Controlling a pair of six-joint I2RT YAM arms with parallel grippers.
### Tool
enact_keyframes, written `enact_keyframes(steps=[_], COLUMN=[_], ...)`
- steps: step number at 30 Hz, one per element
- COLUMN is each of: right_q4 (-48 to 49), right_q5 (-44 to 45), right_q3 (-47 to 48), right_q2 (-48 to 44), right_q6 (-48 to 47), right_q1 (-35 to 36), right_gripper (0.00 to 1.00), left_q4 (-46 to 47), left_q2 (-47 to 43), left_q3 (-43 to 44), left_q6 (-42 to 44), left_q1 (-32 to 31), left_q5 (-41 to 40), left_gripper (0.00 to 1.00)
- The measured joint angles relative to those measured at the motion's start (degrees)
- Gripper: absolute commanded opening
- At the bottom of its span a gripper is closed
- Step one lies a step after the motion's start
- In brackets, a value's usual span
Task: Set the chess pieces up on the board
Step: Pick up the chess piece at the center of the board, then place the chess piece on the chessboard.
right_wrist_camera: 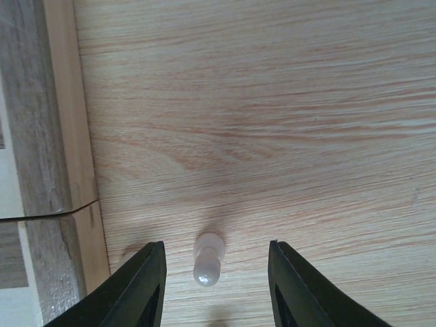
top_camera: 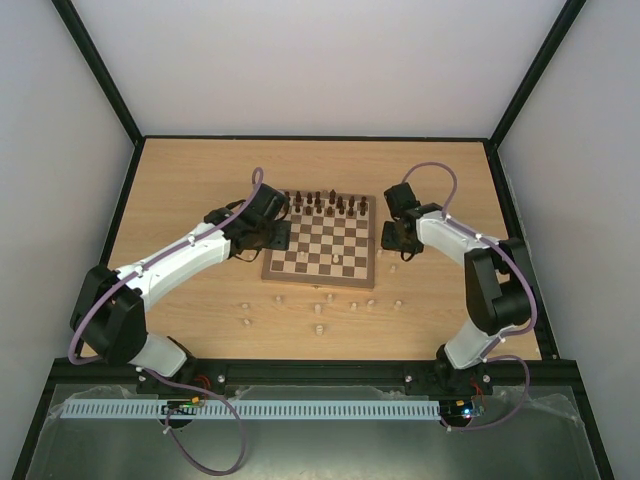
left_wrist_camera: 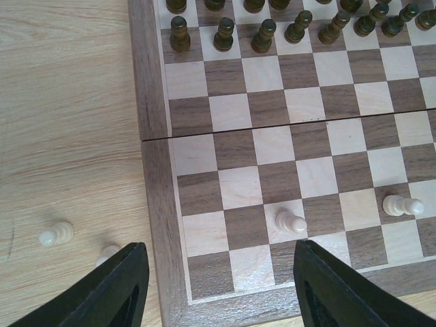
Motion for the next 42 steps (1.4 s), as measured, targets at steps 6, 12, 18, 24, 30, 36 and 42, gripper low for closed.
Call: enact_keyframes(steps=[6, 12, 18, 24, 30, 36, 42], right_q4=[0.46, 1.16, 1.2, 1.22, 0.92, -1.95, -5.64], right_q5=[-0.92, -1.84, -2.12, -2.36, -2.01, -1.64, -2.03], right_q3=[-0.15, -0.44, -0.46, -1.05, -1.38, -1.16, 1.77], right_q2=[1.81, 2.45, 3.45, 3.65, 2.38, -6.1, -9.86], right_q6=[-0.24, -0.46, -0.5, -0.87, -0.85, -0.83, 0.04], right_q1=[0.0, 0.0, 0.0, 0.0, 0.0, 1.22, 8.74], right_gripper=[0.31, 0.25, 0.2, 0.11, 0.05, 0.06, 0.06], left_q4=[0.04, 0.07, 0.07, 0.07, 0.07, 0.04, 0.07], left_q2=[0.0, 0.02, 0.02, 0.02, 0.02, 0.02, 0.0], left_q3=[0.0, 0.0, 0.0, 0.0, 0.0, 0.0, 0.0], left_q6=[0.02, 0.04, 0.02, 0.02, 0.02, 0.0, -0.02], left_q1=[0.02, 0.02, 0.22, 0.33, 0.33, 0.33, 0.39], left_q5=[0.24, 1.07, 1.33, 1.49, 1.53, 1.53, 1.51], left_gripper=[0.57, 0.56, 0.55, 0.53, 0.53, 0.52, 0.53])
